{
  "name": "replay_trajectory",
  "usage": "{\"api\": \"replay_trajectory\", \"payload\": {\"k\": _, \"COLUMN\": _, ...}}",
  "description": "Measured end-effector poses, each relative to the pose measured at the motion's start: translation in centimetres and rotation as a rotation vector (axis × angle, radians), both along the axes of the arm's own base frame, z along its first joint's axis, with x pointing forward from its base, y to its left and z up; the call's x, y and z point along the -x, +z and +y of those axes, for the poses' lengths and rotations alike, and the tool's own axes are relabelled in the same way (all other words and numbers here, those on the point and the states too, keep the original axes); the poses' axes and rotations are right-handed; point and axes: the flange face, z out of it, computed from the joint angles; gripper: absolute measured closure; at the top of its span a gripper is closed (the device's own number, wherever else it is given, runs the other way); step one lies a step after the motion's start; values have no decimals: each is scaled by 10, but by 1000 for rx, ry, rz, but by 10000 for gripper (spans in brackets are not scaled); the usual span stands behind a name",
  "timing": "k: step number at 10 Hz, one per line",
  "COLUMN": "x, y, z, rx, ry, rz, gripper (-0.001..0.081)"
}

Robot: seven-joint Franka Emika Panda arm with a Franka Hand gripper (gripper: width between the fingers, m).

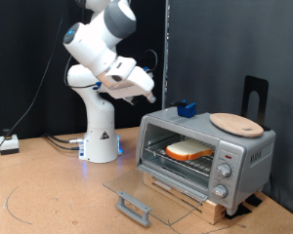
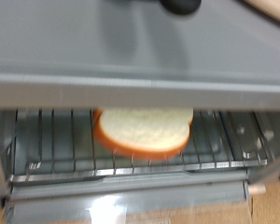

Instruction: Make a piece of toast with the oven

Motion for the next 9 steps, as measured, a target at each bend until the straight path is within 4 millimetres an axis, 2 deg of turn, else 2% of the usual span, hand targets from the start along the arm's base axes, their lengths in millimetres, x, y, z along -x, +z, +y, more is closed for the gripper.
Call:
{"api": "replay_trajectory", "payload": {"k": 3, "x": -5, "y": -4, "z": -38, "rx": 3, "ry": -31, "rz": -6, "gripper": -3}}
{"api": "replay_trajectory", "payload": {"k": 5, "x": -6, "y": -4, "z": -34, "rx": -51, "ry": -100, "rz": 26, "gripper": -3}}
{"api": "replay_trajectory", "payload": {"k": 7, "x": -11, "y": 5, "z": -29, "rx": -186, "ry": -302, "rz": 134, "gripper": -3}}
{"api": "replay_trajectory", "payload": {"k": 9, "x": -19, "y": 13, "z": -37, "rx": -271, "ry": -530, "rz": 245, "gripper": -3}}
